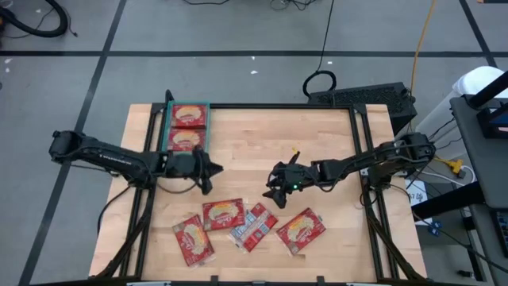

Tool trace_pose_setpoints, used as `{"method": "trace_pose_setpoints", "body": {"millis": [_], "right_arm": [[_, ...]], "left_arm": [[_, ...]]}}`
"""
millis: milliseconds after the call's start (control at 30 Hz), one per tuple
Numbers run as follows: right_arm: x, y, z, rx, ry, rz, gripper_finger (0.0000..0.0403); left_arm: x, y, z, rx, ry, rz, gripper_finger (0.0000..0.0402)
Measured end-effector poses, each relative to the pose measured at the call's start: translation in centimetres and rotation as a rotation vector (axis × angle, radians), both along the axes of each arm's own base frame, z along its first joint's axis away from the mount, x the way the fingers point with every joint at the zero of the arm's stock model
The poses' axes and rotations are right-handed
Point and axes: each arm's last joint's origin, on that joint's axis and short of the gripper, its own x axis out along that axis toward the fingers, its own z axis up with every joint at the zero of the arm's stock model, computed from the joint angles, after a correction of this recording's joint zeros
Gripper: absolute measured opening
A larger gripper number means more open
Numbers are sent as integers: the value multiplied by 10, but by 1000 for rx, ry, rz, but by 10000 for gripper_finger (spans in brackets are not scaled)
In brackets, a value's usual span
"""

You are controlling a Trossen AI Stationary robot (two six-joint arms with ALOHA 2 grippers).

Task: Sort popcorn bags into baskets
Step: Put the popcorn bag into the blue bin

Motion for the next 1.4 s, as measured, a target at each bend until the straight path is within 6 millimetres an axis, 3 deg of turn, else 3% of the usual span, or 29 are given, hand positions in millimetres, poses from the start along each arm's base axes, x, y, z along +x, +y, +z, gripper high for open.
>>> {"method": "trace_pose_setpoints", "body": {"millis": [233, 533, 733, 1000, 1400], "right_arm": [[20, 9, -25, 164, -31, 119, 256], [69, 11, -52, 264, 10, 281, 274], [86, 9, -59, 263, 110, 270, 281], [88, -7, -61, 253, 154, 209, 281], [87, -20, -63, 202, 160, 213, 276]], "left_arm": [[-6, -42, -11, 69, 47, -247, 44], [-12, -79, -35, -118, 172, -283, 45], [-16, -101, -55, -218, 251, -283, 44], [-10, -109, -81, -217, 311, -247, 44], [-5, -104, -83, -119, 242, -143, 44]]}}
